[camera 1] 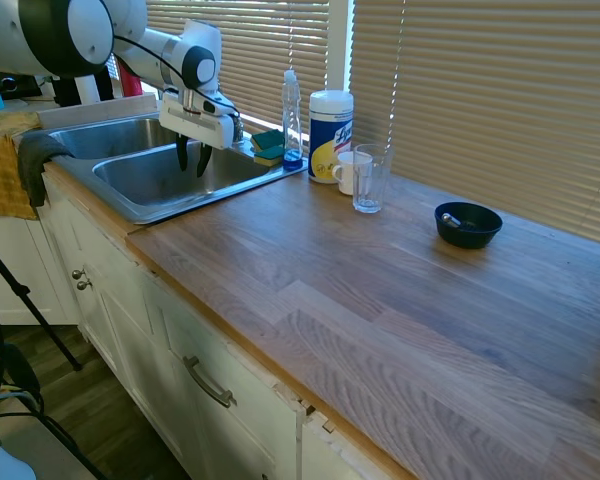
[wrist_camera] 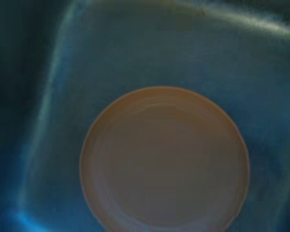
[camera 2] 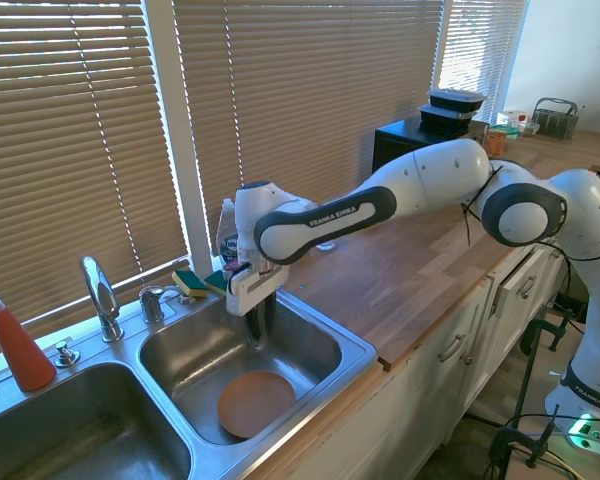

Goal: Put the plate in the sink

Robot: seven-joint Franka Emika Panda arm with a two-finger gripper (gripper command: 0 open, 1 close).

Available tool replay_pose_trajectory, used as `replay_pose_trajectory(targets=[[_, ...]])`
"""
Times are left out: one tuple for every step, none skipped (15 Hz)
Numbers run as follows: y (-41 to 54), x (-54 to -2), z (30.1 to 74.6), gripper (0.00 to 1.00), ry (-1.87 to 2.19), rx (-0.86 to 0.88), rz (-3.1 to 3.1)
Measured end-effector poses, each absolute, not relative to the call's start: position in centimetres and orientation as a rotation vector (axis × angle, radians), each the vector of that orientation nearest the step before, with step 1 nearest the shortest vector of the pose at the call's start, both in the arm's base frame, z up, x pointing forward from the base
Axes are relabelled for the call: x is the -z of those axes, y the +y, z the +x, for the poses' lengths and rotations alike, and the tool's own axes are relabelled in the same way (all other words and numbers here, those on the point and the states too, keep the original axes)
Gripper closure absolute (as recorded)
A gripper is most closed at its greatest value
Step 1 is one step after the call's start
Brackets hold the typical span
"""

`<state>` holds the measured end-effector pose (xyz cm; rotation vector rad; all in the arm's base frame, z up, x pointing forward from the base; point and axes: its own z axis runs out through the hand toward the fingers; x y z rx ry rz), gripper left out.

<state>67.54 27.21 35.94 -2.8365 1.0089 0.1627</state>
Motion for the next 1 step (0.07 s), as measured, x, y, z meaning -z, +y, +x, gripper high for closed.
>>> replay_pose_trajectory(targets=[[27.08, -37.23, 66.59, 0.0, 1.014, -0.149, -2.84]])
